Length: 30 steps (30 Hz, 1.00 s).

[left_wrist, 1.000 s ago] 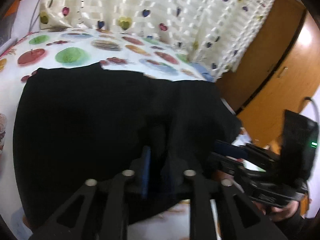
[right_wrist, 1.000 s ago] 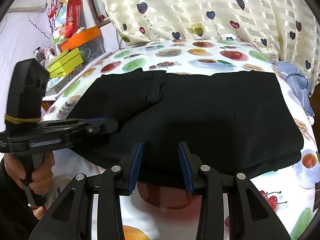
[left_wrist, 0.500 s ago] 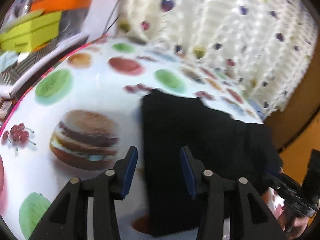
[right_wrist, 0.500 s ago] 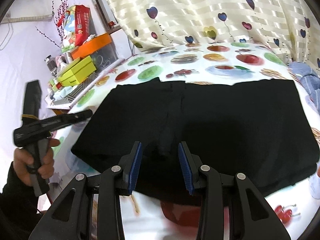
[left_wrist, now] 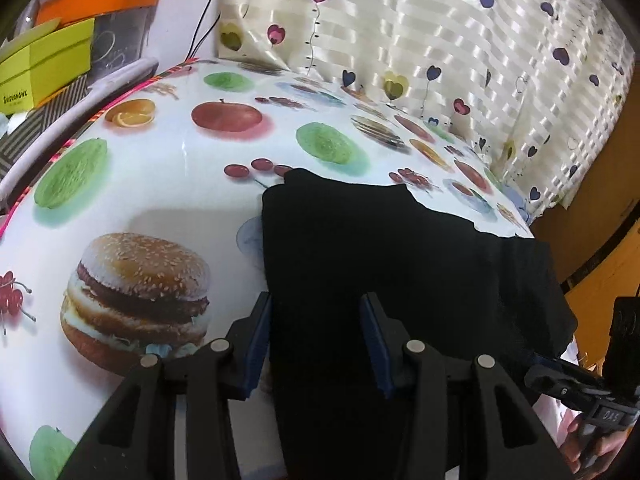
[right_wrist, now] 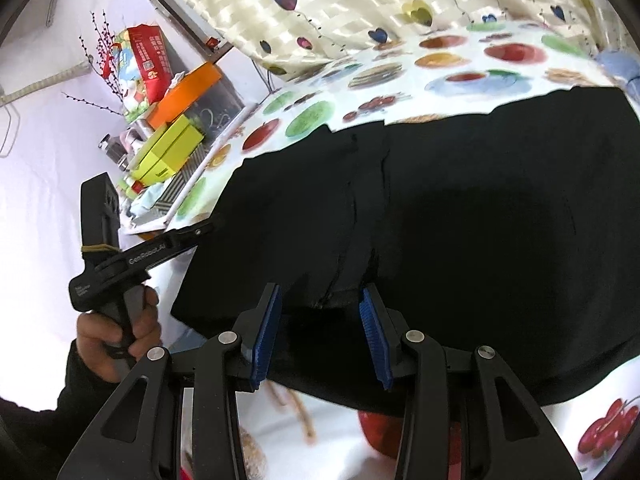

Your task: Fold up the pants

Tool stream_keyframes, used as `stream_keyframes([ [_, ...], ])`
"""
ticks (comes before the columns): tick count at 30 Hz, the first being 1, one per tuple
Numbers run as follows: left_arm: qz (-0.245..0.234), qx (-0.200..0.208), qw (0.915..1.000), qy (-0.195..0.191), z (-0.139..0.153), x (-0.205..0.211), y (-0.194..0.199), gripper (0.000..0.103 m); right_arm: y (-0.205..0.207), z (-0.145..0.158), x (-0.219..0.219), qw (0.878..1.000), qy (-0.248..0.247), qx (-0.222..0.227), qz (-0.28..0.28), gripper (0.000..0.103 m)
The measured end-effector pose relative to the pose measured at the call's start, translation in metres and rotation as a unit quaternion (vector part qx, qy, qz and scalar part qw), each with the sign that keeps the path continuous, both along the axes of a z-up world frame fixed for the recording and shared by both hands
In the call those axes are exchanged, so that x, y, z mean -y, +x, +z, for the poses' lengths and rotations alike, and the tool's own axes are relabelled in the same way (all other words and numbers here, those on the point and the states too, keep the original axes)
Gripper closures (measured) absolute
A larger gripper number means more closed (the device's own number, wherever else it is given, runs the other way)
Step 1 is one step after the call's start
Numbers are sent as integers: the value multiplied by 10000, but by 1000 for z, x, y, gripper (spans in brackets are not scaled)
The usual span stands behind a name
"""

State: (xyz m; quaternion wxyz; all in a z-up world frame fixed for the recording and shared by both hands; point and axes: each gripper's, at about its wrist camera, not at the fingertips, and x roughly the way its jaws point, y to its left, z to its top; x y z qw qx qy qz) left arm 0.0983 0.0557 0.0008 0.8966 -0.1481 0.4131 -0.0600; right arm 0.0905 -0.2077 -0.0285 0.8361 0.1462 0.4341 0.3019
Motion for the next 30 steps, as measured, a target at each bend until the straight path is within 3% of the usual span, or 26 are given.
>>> stream_keyframes([
  [10, -22, 71, 9999, 148, 0, 3, -3, 57, 18, 3, -11, 9997, 69, -106, -189, 61],
  [11, -23, 70, 9998, 161, 0, 4, -3, 57, 18, 4, -13, 9998, 2, -73, -206, 73],
  [12, -32, 68, 9998, 182, 0, 3, -2, 60, 19, 4, -15, 9997, -91, -55, -229, 97],
  [13, -36, 61, 9997, 217, 0, 4, -2, 63, 19, 3, -16, 9997, -94, -88, -224, 98],
  [19, -72, 20, 10000, 47, -1, -6, -7, 66, -2, 16, -6, 9993, 290, 41, -231, 99],
  [24, -91, 42, 9999, -32, -1, -7, -10, 66, 0, -11, -3, 9986, 249, -401, -251, 98],
  [28, -107, 10, 9999, -98, -1, -7, -10, 66, -5, 4, -3, 9989, -225, 19, -420, 85],
  [30, -111, 26, 9999, -72, -2, -7, -10, 64, -9, 13, -3, 9974, -444, 313, -468, 84],
])
